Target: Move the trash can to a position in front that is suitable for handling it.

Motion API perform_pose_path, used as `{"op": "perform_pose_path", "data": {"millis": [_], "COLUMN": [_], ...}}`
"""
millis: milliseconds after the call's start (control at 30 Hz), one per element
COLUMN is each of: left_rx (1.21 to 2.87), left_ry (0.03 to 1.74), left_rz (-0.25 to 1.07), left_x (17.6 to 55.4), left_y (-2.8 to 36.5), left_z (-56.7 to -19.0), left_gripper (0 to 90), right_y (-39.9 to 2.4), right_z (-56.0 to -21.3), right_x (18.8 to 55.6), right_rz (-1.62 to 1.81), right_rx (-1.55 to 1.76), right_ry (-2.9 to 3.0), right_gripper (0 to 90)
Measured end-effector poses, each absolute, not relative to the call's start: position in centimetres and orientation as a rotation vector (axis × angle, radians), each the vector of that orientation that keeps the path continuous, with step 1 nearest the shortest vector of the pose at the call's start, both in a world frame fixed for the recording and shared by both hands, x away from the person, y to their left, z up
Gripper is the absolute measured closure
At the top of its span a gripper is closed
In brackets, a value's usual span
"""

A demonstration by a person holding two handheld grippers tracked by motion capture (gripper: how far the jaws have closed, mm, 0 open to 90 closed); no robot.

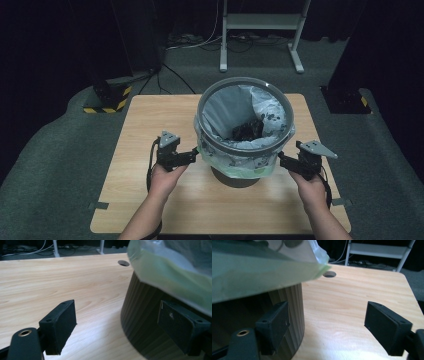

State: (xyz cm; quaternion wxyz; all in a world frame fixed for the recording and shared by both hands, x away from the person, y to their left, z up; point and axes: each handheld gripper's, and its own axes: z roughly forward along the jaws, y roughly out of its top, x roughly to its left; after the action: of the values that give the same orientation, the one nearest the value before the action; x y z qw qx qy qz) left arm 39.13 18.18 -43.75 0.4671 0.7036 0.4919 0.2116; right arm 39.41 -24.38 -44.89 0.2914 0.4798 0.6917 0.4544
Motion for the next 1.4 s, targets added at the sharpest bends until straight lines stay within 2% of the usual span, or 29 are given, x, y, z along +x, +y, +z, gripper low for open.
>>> {"op": "perform_pose_path", "data": {"millis": [267,533,900,1200,1400], "left_rx": [1.832,1.977,2.204,2.274,2.292], "left_ry": [1.243,1.356,1.548,1.715,1.838], "left_rz": [0.513,0.417,0.297,0.223,0.114], "left_x": [37.5,37.4,37.8,38.6,39.1], "left_y": [19.8,20.7,20.9,21.8,22.0], "left_z": [-45.2,-46.5,-48.1,-48.6,-48.0], "left_gripper": [15.0,14.9,14.5,14.5,15.1], "right_y": [-25.7,-25.9,-26.7,-26.9,-26.4], "right_z": [-46.2,-49.0,-50.6,-52.2,-52.3], "right_x": [38.4,38.4,38.8,39.3,39.2], "right_rz": [1.146,1.032,0.947,0.857,0.868], "right_rx": [1.329,1.369,1.424,1.458,1.459], "right_ry": [1.881,1.961,2.025,2.066,2.071], "right_gripper": [17.2,16.2,16.2,15.8,15.6]}}
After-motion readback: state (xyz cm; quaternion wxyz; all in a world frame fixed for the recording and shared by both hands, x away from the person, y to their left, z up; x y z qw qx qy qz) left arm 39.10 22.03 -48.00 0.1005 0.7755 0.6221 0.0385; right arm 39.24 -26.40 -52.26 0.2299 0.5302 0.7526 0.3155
